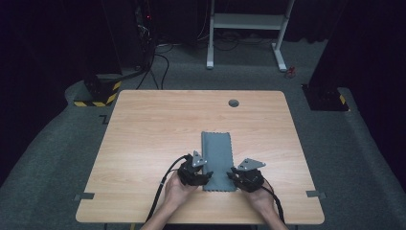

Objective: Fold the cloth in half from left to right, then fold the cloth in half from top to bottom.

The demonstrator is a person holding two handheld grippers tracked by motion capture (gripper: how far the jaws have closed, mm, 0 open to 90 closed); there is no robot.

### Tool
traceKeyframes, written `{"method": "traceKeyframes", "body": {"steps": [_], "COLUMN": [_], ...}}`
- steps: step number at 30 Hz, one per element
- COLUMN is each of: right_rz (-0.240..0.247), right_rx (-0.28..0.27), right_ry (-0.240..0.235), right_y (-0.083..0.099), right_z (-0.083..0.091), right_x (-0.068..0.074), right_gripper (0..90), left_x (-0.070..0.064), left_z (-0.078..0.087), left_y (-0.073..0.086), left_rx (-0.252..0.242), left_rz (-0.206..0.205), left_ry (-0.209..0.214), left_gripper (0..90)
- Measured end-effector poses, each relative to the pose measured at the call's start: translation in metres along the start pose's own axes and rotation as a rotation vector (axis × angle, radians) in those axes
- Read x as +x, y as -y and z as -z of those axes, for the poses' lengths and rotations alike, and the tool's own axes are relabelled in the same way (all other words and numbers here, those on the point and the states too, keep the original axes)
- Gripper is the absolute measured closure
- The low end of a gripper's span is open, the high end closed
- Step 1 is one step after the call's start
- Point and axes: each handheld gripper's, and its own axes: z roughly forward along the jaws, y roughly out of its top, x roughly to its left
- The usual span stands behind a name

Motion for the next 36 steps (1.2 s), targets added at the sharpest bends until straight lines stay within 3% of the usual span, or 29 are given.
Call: {"method": "traceKeyframes", "body": {"steps": [4,8,19,22,29,31,33,36], "right_rz": [0.013,0.006,-0.026,-0.023,-0.025,-0.033,-0.059,-0.1], "right_rx": [0.01,0.013,-0.011,-0.014,-0.005,-0.011,-0.036,-0.062], "right_ry": [0.007,0.001,-0.01,-0.012,-0.014,-0.017,-0.028,-0.028], "right_y": [0.001,0.003,0.011,0.011,0.01,0.01,0.01,0.004], "right_z": [0.0,0.001,0.006,0.006,0.006,0.006,0.007,0.007], "right_x": [0.0,-0.003,-0.01,-0.01,-0.011,-0.012,-0.015,-0.023], "right_gripper": [68.5,65.9,63.6,63.2,62.3,64.9,67.2,75.6], "left_x": [-0.004,-0.001,0.003,0.0,-0.001,0.006,0.016,0.032], "left_z": [0.001,0.009,0.015,0.018,0.023,0.024,0.023,0.013], "left_y": [0.007,0.018,0.032,0.034,0.038,0.036,0.03,0.015], "left_rx": [0.018,0.005,-0.042,-0.045,-0.038,-0.056,-0.076,-0.067], "left_rz": [-0.027,0.0,0.044,0.036,0.02,0.029,0.066,0.088], "left_ry": [-0.032,-0.031,-0.012,0.012,0.016,0.013,0.002,-0.047], "left_gripper": [42.5,42.2,41.7,39.7,39.1,40.3,42.3,44.4]}}
